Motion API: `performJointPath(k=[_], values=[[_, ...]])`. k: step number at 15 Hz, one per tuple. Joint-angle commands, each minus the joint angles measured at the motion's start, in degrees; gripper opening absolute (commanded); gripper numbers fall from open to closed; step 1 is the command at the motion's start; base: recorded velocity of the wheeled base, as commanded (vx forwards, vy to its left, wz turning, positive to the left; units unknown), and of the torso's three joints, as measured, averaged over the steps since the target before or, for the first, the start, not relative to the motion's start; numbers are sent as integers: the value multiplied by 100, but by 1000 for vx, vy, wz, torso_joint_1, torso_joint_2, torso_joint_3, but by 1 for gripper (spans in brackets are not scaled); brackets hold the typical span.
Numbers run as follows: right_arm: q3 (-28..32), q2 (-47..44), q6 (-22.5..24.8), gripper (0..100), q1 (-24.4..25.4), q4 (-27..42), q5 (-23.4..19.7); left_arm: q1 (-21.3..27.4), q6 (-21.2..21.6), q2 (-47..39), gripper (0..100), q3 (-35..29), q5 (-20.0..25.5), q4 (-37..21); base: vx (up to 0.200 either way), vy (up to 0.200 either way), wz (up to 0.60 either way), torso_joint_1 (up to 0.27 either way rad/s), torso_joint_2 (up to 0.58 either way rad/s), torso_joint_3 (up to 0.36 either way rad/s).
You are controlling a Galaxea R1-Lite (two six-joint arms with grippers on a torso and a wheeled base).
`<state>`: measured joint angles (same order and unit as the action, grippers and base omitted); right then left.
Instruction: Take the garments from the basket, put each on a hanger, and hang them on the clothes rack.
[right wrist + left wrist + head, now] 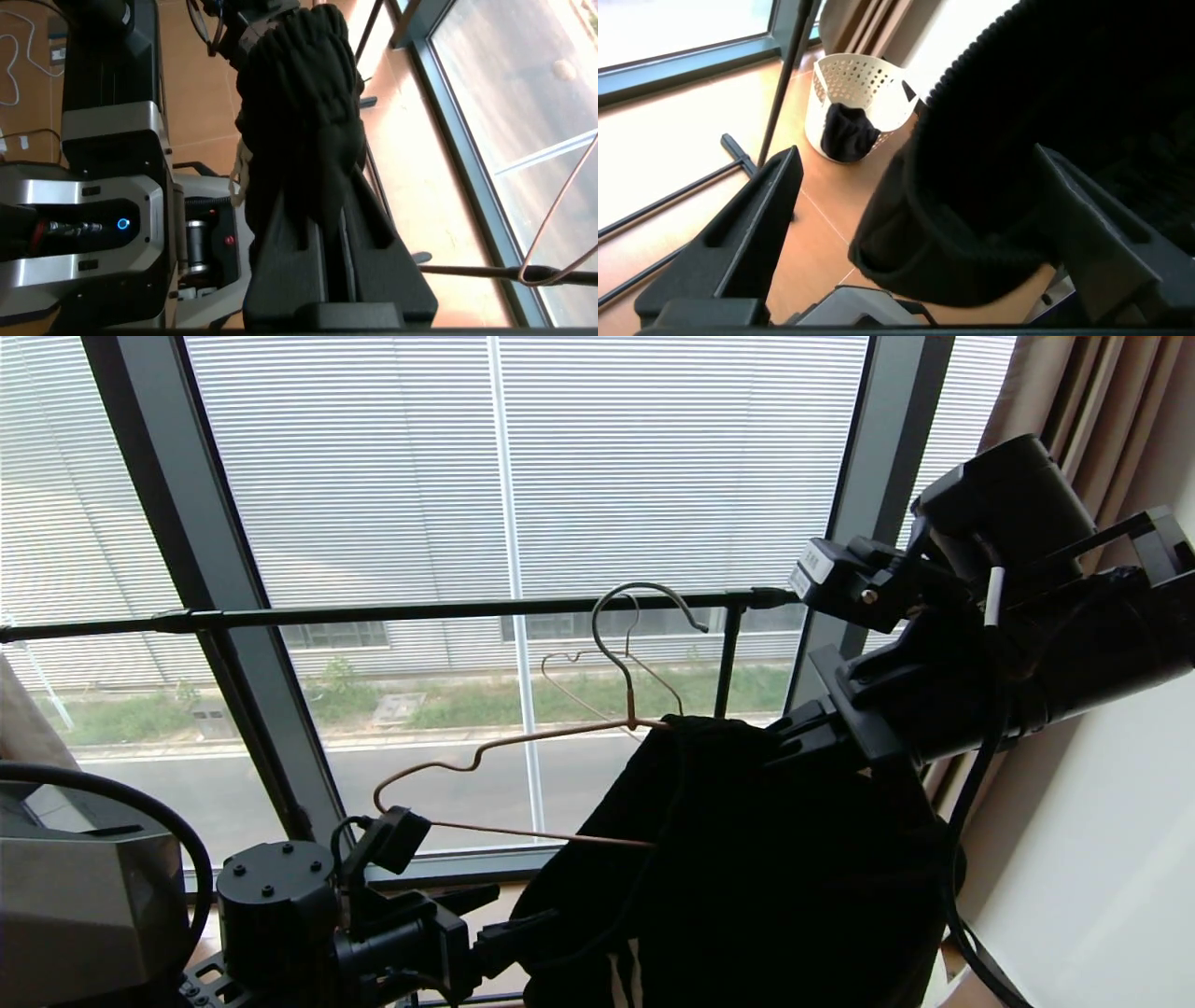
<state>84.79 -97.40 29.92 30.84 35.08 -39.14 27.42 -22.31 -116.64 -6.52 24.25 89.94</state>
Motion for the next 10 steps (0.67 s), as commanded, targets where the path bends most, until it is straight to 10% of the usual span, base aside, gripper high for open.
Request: performJointPath(k=[1, 2, 3, 10], values=[[3, 72, 5, 0, 10, -2, -14, 80, -2, -61, 100, -42, 1, 6, 0, 0, 0, 0, 0, 0], [3, 99, 5, 0, 10, -2, -23, 115, -2, -61, 100, -42, -8, 6, 0, 0, 0, 0, 0, 0], [-6, 125, 5, 0, 10, -2, -23, 159, -2, -61, 0, -42, -87, 6, 0, 0, 0, 0, 0, 0], [-349, 274, 5, 0, -149, -2, -23, 229, 16, -8, 0, 55, -263, 6, 0, 0, 0, 0, 0, 0]])
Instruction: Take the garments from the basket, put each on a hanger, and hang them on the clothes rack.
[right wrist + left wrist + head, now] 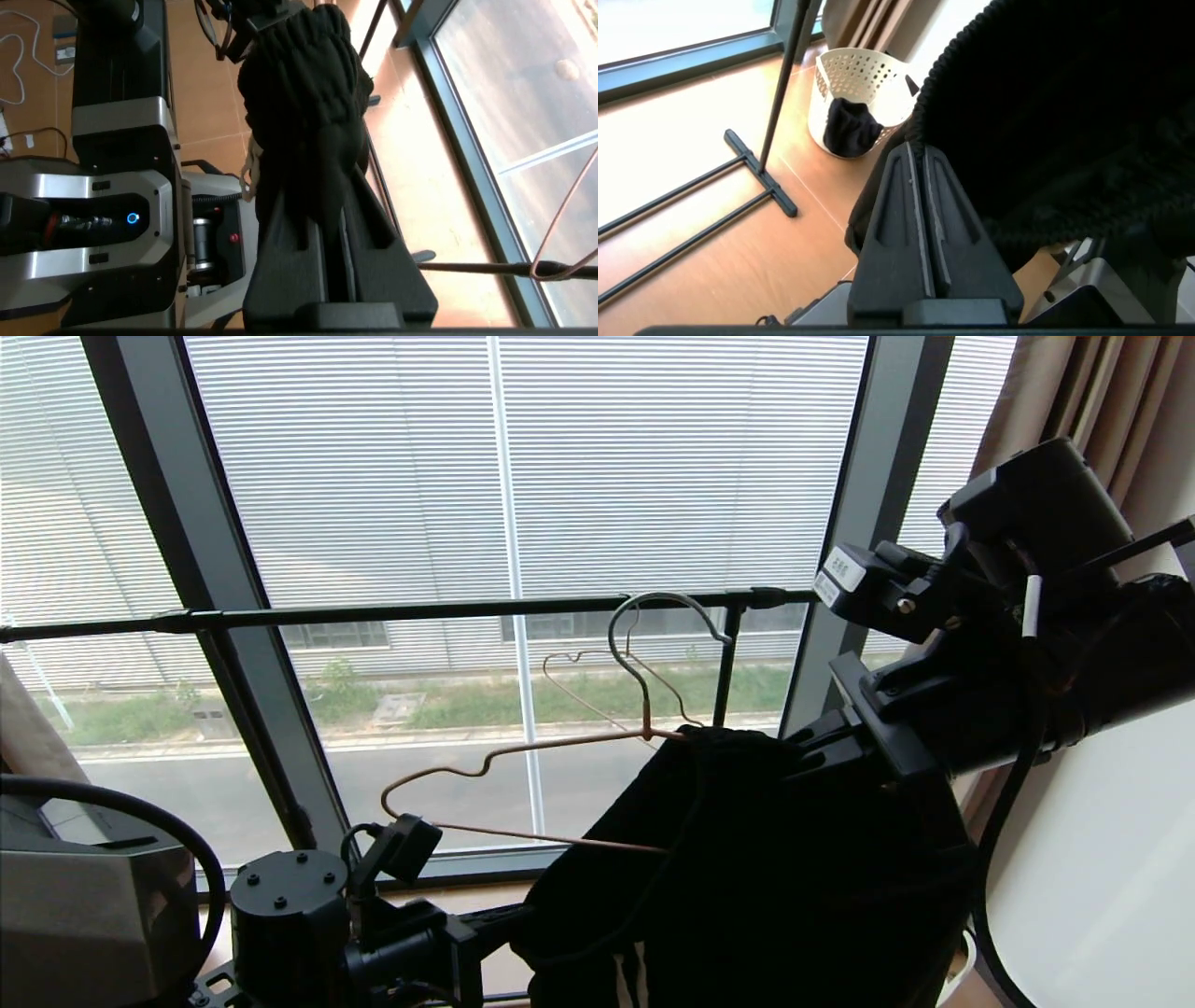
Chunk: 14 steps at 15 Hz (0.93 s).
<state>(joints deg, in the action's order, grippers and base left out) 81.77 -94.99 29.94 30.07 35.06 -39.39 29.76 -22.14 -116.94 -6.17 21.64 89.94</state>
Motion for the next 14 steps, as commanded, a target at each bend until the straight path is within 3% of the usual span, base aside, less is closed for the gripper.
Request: performJointPath(k=[1, 14], values=[[-56, 33, 3, 0, -169, 1, 1, -23, -1, 58, 0, 46, -2, 6, 0, 0, 0, 0, 0, 0], [-1260, 490, 29, 0, -529, -439, 1, -910, 148, 286, 0, 54, -72, 6, 0, 0, 0, 0, 0, 0]])
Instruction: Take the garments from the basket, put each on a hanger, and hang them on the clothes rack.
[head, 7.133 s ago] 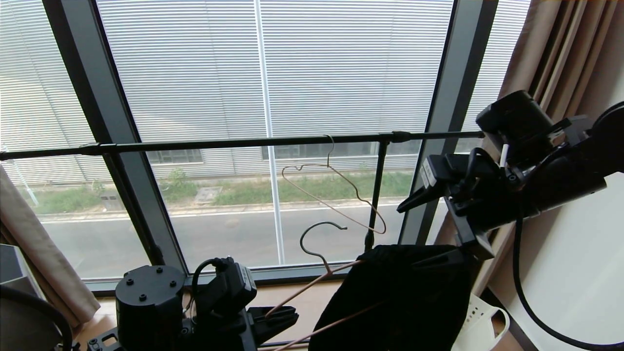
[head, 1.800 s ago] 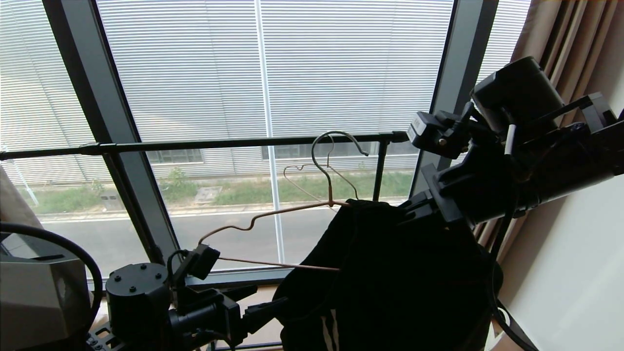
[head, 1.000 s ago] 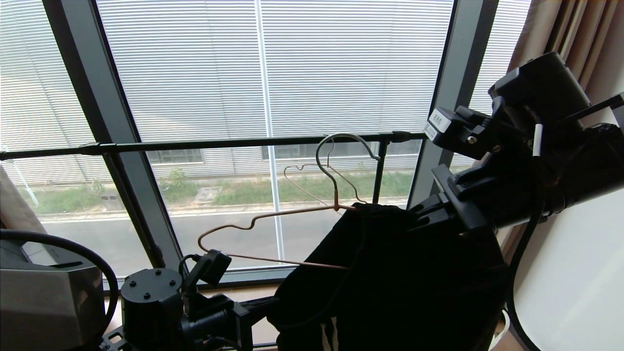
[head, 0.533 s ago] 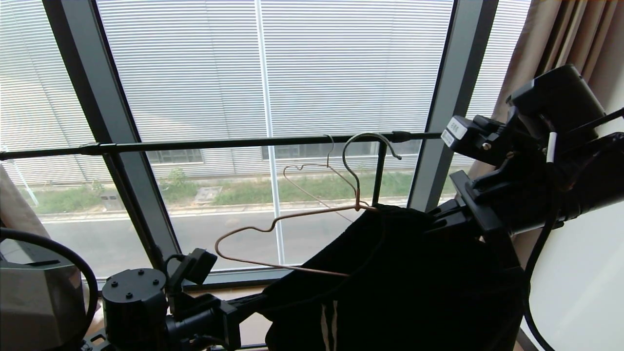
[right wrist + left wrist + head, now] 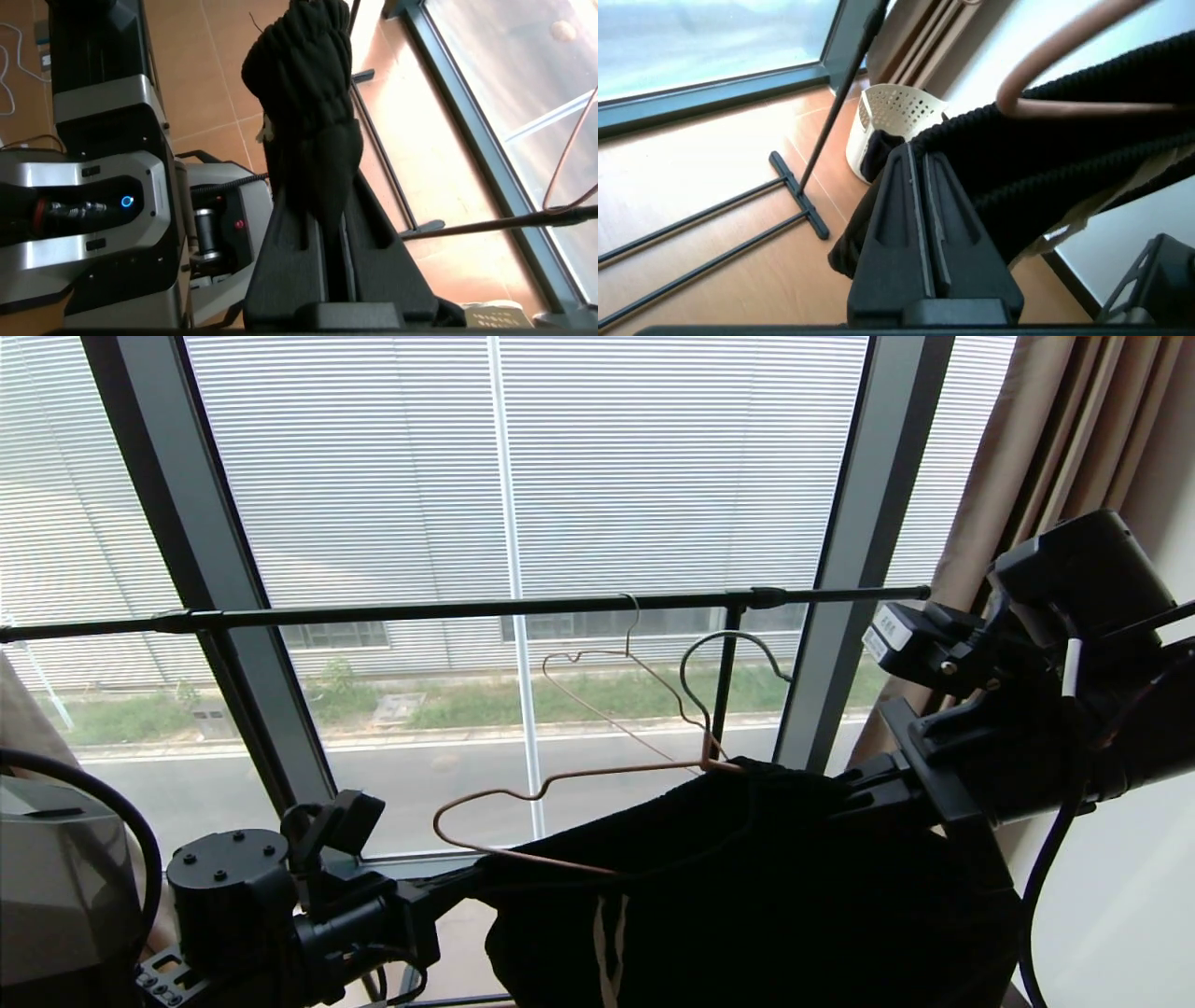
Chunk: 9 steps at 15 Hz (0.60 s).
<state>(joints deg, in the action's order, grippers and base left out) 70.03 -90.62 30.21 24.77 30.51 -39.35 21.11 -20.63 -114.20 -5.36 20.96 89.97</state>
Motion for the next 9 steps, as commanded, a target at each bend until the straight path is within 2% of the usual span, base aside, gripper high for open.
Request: performJointPath(k=[1, 9], values=[[-157, 62, 11, 0, -7, 16, 6, -72, -3, 12, 0, -17, -4, 3, 0, 0, 0, 0, 0, 0], [-614, 247, 29, 0, -236, 34, 50, -345, 6, 82, 0, -61, 5, 3, 0, 0, 0, 0, 0, 0]])
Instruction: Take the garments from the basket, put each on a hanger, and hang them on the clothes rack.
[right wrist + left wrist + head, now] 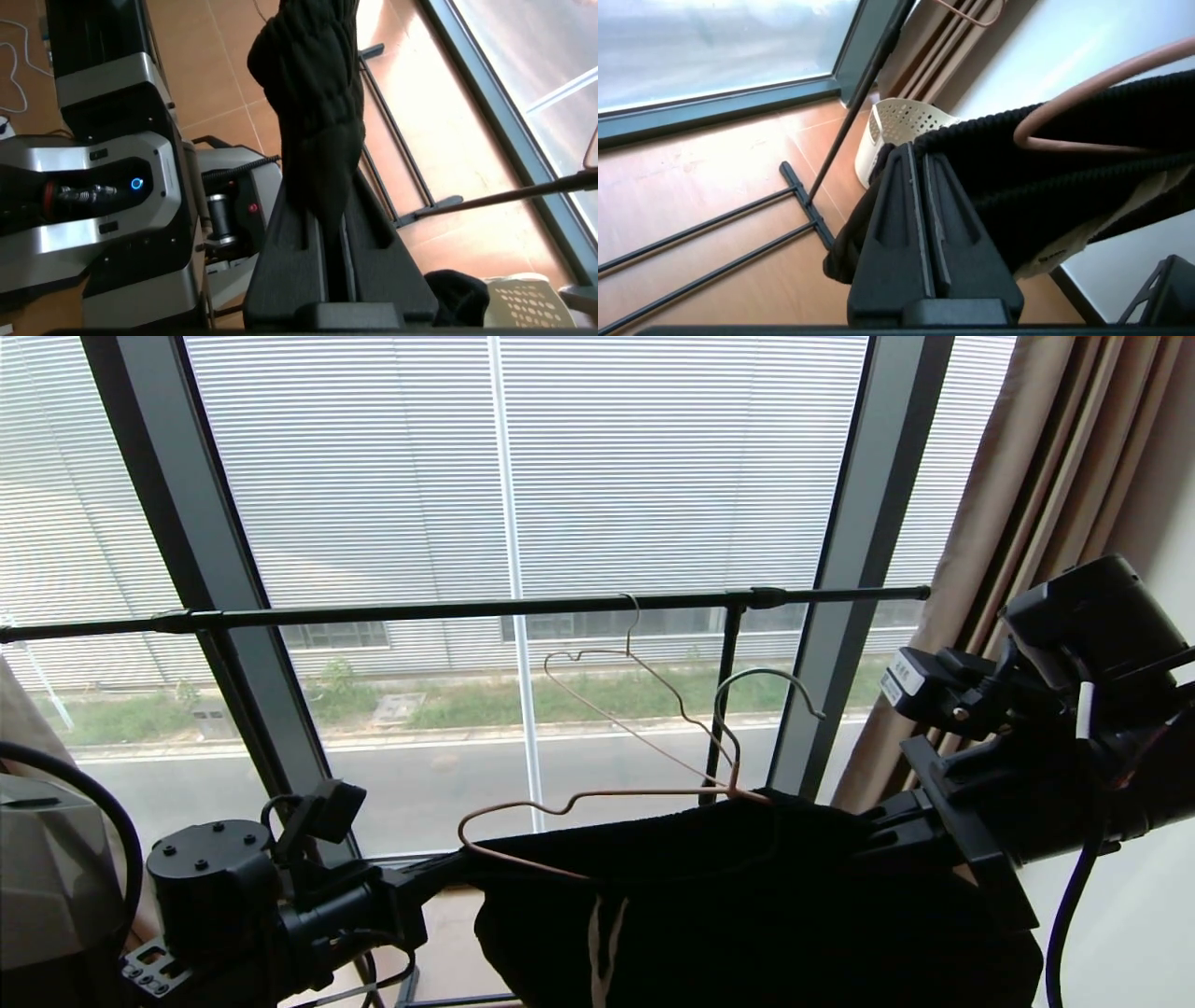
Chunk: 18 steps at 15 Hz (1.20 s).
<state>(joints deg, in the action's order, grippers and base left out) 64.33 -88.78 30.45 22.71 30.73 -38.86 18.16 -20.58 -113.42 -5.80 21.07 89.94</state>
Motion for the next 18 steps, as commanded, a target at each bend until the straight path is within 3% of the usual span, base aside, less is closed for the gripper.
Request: performJointPath(k=[1, 7, 15, 18], values=[[-52, 63, 5, 0, -30, 12, 2, -50, 1, 4, 0, -17, -6, 6, 0, 0, 0, 0, 0, 0], [-237, 168, 5, 0, -39, 12, 37, -164, 1, 4, 0, -53, -6, 6, 0, 0, 0, 0, 0, 0], [-412, -51, -4, 0, 181, 12, 793, -146, 27, 75, 0, -123, -6, 6, 0, 0, 0, 0, 0, 0], [-412, -236, -13, 0, 225, 12, 863, -120, 194, 92, 0, -140, 3, 6, 0, 0, 0, 0, 0, 0]])
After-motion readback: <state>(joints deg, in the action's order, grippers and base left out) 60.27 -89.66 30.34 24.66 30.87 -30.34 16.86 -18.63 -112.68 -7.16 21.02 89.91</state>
